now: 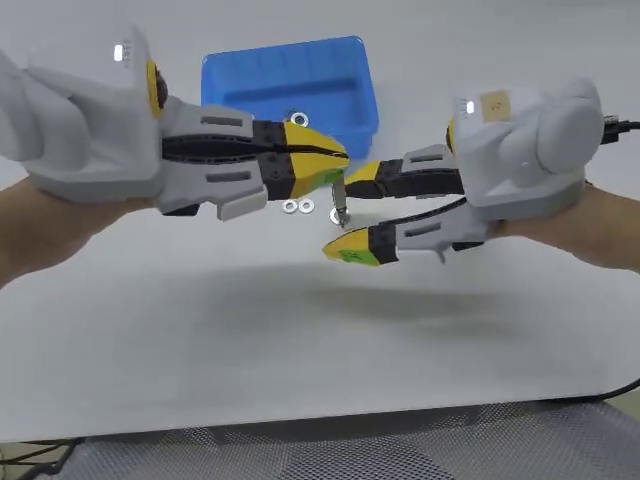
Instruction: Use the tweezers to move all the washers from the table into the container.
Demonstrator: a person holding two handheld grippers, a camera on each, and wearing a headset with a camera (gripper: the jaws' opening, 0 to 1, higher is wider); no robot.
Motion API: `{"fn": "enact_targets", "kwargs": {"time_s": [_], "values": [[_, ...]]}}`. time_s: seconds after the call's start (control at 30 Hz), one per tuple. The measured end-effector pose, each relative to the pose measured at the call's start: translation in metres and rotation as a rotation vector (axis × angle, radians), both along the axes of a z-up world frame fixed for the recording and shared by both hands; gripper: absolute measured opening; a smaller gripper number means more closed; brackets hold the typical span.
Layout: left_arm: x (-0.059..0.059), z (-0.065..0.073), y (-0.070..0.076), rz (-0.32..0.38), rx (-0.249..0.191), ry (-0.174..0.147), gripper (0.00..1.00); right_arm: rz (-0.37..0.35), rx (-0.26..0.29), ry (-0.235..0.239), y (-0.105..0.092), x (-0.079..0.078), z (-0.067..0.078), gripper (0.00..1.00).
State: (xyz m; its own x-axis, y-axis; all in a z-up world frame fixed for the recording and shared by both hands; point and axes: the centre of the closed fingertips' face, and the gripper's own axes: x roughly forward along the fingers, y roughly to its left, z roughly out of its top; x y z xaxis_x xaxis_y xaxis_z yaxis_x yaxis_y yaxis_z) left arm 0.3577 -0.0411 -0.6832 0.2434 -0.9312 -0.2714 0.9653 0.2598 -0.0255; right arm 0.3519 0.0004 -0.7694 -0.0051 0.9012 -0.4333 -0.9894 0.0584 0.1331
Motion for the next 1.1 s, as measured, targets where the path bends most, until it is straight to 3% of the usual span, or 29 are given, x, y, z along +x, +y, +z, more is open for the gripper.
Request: {"fn": "enact_targets", "kwargs": {"time_s": [0.37, 0.53, 0.67, 0.97, 1.1], "values": [[-0.0022, -0.0011, -0.0009, -0.01, -0.001, 0.008, 0.04, 0.024, -0.018, -0.042, 0.0027, 0.0065, 0.0, 0.15], [-0.0032, -0.0009, -0.0025, -0.013, 0.0, 0.014, 0.04, 0.048, -0.039, -0.091, 0.0033, 0.0055, -0.0017, 0.12], [-0.0033, -0.0013, -0.0044, -0.014, -0.002, 0.016, 0.04, 0.076, -0.05, -0.156, 0.002, 0.0045, -0.0019, 0.11], [-0.0025, -0.0032, 0.0002, -0.015, 0.0, 0.013, 0.05, 0.08, -0.048, -0.166, 0.001, 0.0046, -0.0017, 0.09], [0.0001, -0.0041, 0.0045, 0.006, -0.008, 0.043, 0.05, 0.079, -0.047, -0.161, 0.0015, 0.0047, -0.0016, 0.09]]}}
